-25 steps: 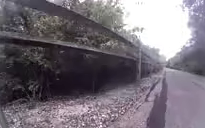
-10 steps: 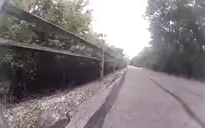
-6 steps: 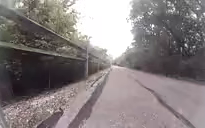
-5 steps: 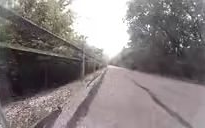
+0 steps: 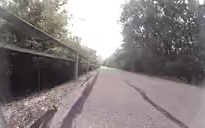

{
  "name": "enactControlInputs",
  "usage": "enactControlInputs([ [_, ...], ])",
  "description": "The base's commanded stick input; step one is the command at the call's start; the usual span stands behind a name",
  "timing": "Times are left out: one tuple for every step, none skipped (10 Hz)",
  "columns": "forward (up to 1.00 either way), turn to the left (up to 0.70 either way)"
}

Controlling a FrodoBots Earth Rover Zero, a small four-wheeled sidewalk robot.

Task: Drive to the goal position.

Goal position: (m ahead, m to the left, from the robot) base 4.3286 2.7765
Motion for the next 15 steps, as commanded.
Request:
enactControlInputs([
  [0.70, -0.16],
  [0.70, -0.35],
  [0.70, -0.35],
  [0.70, -0.35],
  [0.70, -0.35],
  [0.70, -0.35],
  [0.70, -0.35],
  [0.70, -0.35],
  [0.70, -0.35],
  [0.70, -0.35],
  [0.70, -0.35],
  [0.70, -0.35],
  [0.70, -0.35],
  [0.70, -0.35],
  [0.70, -0.35],
])
